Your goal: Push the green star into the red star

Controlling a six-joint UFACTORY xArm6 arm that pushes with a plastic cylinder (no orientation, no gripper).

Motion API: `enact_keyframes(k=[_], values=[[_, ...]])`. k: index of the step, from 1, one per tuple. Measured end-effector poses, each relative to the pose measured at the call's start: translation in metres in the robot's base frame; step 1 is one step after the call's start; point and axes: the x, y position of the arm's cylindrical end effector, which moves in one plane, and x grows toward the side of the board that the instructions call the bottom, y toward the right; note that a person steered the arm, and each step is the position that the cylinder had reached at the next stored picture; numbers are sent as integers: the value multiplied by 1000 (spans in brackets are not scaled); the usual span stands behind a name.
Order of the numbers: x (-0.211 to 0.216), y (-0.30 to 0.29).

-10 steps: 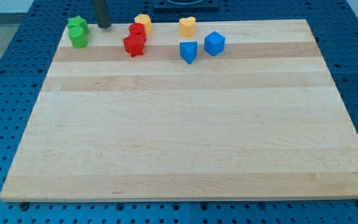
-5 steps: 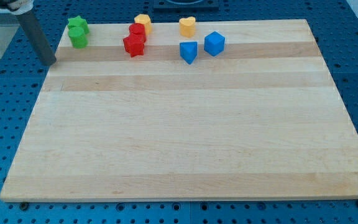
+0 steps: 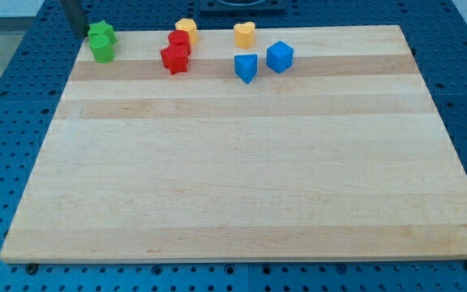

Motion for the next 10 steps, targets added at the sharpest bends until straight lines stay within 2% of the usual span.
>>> enact_keyframes(k=[7,10], values=[[7,95],[33,102]])
